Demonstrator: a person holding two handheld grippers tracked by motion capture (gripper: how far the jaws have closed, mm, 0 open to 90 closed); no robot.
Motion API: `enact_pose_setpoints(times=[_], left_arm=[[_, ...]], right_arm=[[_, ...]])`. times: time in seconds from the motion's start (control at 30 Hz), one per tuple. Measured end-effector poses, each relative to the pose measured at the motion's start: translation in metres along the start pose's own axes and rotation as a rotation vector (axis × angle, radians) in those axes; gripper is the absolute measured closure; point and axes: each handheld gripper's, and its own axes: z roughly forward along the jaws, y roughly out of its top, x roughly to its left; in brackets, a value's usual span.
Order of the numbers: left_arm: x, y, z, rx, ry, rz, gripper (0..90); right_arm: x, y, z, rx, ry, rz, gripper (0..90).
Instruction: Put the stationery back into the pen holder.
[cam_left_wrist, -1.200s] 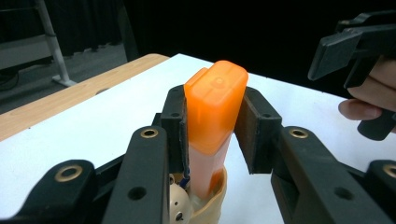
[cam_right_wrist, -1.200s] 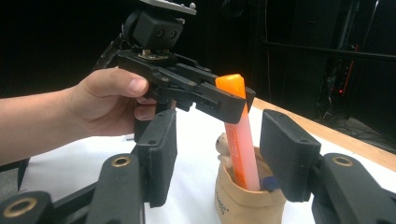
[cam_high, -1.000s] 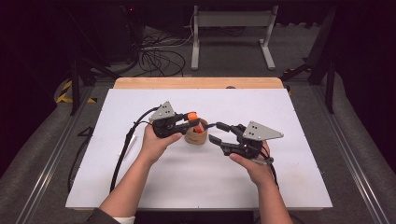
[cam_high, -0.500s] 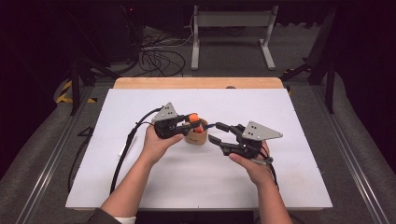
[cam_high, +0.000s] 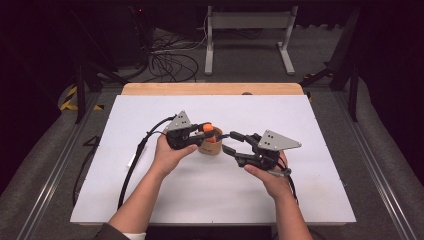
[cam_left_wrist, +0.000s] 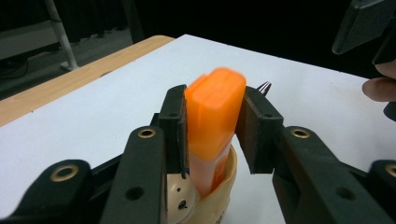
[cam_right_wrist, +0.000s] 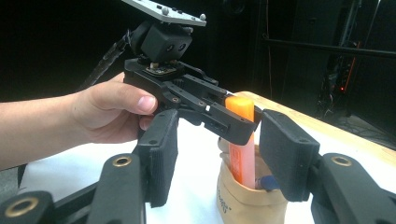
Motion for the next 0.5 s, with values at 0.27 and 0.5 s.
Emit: enact_pose_setpoints(times=[0.27,0.5], left_arm=[[0.000,0.002,-0.006,-0.022,0.007,-0.015,55.2],[0.001,0.002,-0.014,-0.036,0.022,-0.028,46.3]], right_arm=[[0.000,0.000,0.000,-0.001,0.003,0.000,47.7],[0.000,-0.001,0.001,0.000,0.008,0.002,47.3]])
